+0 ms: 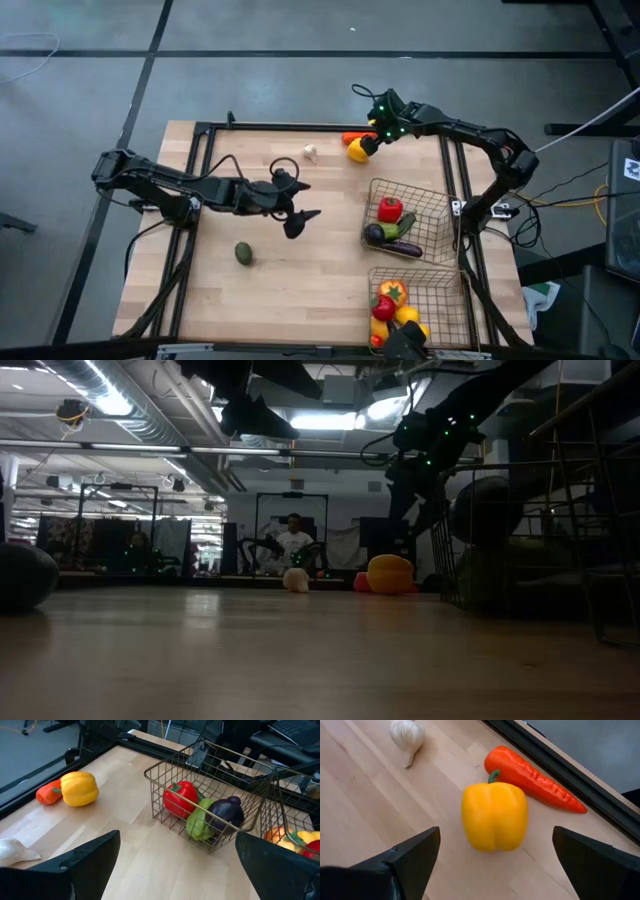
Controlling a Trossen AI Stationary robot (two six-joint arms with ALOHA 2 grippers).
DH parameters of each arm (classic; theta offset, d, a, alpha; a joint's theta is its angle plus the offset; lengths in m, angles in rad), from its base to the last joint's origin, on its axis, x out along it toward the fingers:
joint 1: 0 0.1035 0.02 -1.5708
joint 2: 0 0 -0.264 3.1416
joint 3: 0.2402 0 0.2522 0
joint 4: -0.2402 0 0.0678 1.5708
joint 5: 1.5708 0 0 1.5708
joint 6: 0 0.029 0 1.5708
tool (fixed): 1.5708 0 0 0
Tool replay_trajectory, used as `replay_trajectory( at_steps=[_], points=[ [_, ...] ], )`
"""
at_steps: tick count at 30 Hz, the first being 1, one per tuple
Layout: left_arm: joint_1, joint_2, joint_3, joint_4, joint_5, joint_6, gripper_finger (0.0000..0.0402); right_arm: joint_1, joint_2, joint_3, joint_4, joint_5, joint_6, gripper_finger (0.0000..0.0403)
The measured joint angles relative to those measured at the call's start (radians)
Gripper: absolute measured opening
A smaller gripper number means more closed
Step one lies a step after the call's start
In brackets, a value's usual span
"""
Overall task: Sort produce into baskets
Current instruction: Put the yellow bell pepper into the top wire basket
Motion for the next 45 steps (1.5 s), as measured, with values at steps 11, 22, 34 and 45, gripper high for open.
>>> replay_trajectory(
  at_steps=[11,22,34,45],
  points=[
    [-0.029,0.0,0.0,-0.001,0.0,-0.003,0.0392,0.001,0.0,0.085,-0.03,-0.034,0.001,0.0383],
    [-0.028,0.0,0.0,0.0,0.0,-0.003,0.0392,-0.003,0.023,0.226,-0.085,-0.034,-0.014,0.0383],
    [-0.028,0.001,0.0,-0.004,0.0,-0.002,0.0392,-0.032,0.247,0.418,-0.405,-0.033,-0.062,0.0383],
    [-0.028,0.001,0.0,-0.005,0.0,-0.002,0.0392,-0.032,0.274,0.42,-0.403,-0.053,-0.134,0.0383]
  ],
)
